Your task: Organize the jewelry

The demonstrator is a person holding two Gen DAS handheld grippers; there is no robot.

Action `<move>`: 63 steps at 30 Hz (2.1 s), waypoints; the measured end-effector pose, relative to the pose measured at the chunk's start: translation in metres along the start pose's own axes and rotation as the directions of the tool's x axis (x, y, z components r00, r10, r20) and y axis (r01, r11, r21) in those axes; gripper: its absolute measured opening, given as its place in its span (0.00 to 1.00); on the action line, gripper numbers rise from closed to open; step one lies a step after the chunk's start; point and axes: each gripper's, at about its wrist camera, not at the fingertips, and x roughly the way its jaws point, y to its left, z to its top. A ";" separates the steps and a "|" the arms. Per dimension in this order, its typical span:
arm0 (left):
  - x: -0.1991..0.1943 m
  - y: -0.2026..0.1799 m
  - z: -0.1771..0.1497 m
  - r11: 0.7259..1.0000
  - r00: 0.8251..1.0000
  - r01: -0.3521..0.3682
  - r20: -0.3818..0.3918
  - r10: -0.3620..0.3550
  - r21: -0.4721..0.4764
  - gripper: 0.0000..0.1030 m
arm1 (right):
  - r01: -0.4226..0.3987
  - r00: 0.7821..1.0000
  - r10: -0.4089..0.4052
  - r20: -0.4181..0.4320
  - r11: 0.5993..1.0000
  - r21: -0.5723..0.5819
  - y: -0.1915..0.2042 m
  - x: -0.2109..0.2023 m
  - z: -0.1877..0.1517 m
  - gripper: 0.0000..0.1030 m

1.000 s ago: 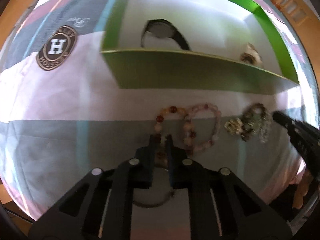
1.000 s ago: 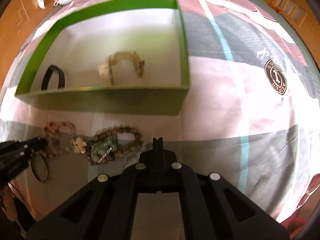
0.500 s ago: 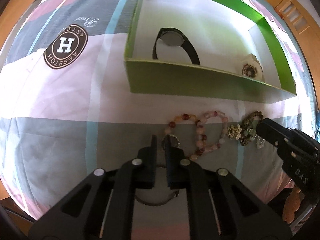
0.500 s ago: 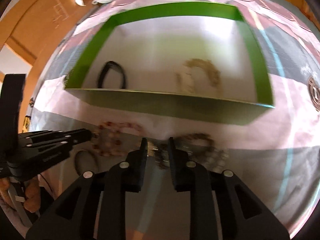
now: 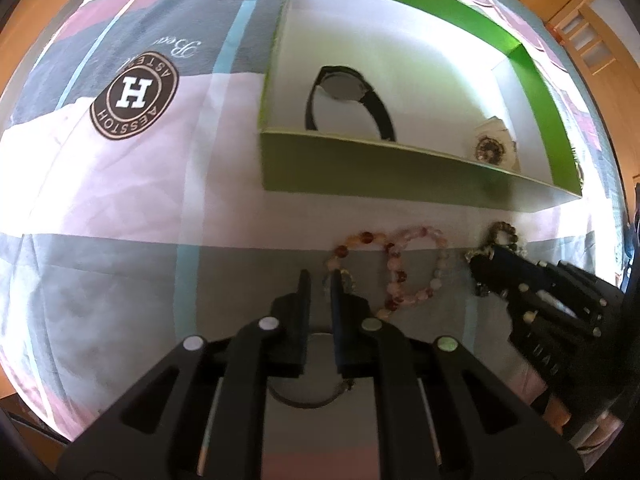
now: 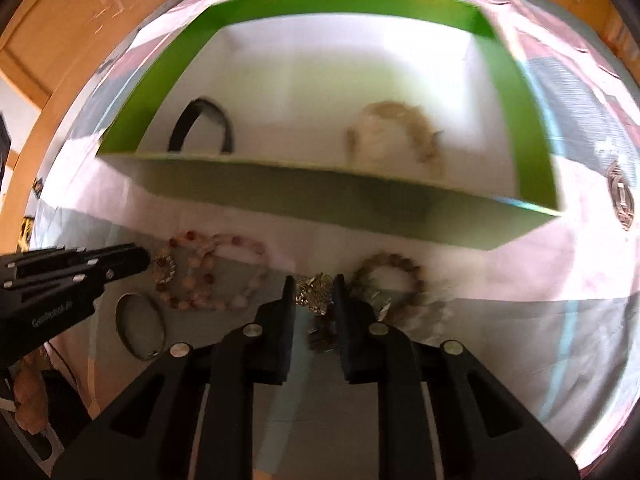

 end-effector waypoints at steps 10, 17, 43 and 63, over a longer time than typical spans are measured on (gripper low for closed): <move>0.019 -0.018 -0.012 0.999 1.000 -0.020 -0.010 0.020 0.028 0.14 | -0.011 1.000 0.011 -0.007 1.000 0.022 -0.012 -0.006 -0.003 0.13; 0.020 -0.025 -0.010 0.999 1.000 -0.024 0.003 0.024 0.024 0.09 | 0.011 1.000 -0.012 0.018 0.999 0.044 -0.004 -0.005 -0.003 0.27; 0.020 -0.023 -0.005 0.999 0.999 -0.032 -0.005 0.032 0.010 0.07 | 0.037 0.999 -0.036 0.020 0.997 -0.061 0.021 0.008 -0.005 0.12; -0.020 -0.019 -0.008 0.998 0.993 0.061 0.103 -0.061 0.006 0.07 | -0.082 0.995 0.085 0.053 0.995 -0.053 0.016 -0.035 -0.008 0.12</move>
